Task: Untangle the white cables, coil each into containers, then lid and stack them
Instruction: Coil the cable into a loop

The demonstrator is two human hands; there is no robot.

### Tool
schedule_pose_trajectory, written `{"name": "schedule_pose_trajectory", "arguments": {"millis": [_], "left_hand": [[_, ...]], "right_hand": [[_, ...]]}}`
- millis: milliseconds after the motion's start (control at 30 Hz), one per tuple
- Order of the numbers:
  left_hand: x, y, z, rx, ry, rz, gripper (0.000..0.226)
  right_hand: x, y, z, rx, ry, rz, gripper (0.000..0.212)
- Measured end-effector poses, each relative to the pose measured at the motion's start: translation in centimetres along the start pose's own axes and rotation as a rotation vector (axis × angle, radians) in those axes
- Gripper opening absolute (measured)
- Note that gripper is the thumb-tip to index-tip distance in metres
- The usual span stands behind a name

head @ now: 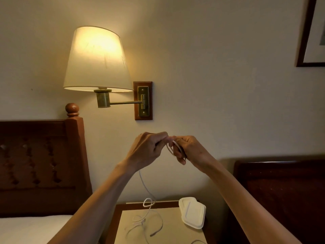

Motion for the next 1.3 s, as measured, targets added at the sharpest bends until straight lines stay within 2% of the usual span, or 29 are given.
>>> {"name": "schedule_pose_trajectory", "arguments": {"millis": [100, 167, 267, 333, 567, 667, 767, 833, 933, 967, 1067, 1200, 1300], "left_hand": [[-0.9, 0.6, -0.3, 0.106, 0.051, 0.008, 0.023], [-1.4, 0.3, -0.1, 0.122, 0.09, 0.062, 0.029], [-2.6, -0.6, 0.4, 0.129, 0.244, 0.209, 0.04], [-3.3, -1.0, 1.3, 0.139, 0.333, 0.296, 0.037], [-6.9, -4.0, 6.1, 0.093, 0.577, 0.459, 0.032], [-8.9, -4.8, 8.8, 0.049, 0.643, 0.437, 0.033], [-10.1, -5.6, 11.1, -0.026, 0.71, 0.417, 0.031], [-8.7, -6.6, 11.1, -0.191, 0.608, 0.315, 0.032], [-4.3, -8.4, 9.1, -0.547, 0.404, 0.122, 0.039], [-2.8, -8.2, 7.8, -0.579, 0.325, 0.077, 0.04], [0.3, -5.8, 3.2, -0.422, 0.118, 0.048, 0.038], [1.4, -3.8, 0.4, -0.221, -0.07, -0.05, 0.026], [1.6, -3.0, -0.4, -0.095, -0.162, -0.138, 0.023]], "right_hand": [[0.5, -0.3, 0.0, -0.012, -0.085, -0.156, 0.041], [0.8, -0.4, 0.1, -0.039, -0.148, -0.289, 0.039], [1.0, -1.0, 0.3, -0.103, -0.238, -0.461, 0.038], [0.9, -1.5, 0.4, -0.151, -0.296, -0.606, 0.037], [-1.3, -0.9, -0.1, -0.288, -0.308, -0.964, 0.036], [-2.3, 0.8, -0.6, -0.265, -0.289, -1.026, 0.032], [-2.2, 2.0, -0.9, -0.215, -0.279, -0.984, 0.028], [-1.5, 2.3, -1.0, -0.138, -0.268, -0.889, 0.03], [-0.3, 3.0, -1.7, 0.018, -0.191, -0.656, 0.033], [-0.3, 3.2, -1.8, 0.055, -0.133, -0.546, 0.032], [-0.5, 3.4, -2.1, 0.14, 0.018, -0.227, 0.03], [-0.2, 3.7, -2.5, 0.199, 0.041, -0.027, 0.031], [-0.1, 3.2, -2.4, 0.16, 0.047, 0.072, 0.036]]}}
Point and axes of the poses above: each hand's wrist, its own z-axis away from the middle knuckle, its own y-axis out of the back of the hand, x = y × z, the point moved 10 cm from there along -z, towards the middle knuckle, and after that the axes turned 10 degrees about x, right-handed, at the moved point
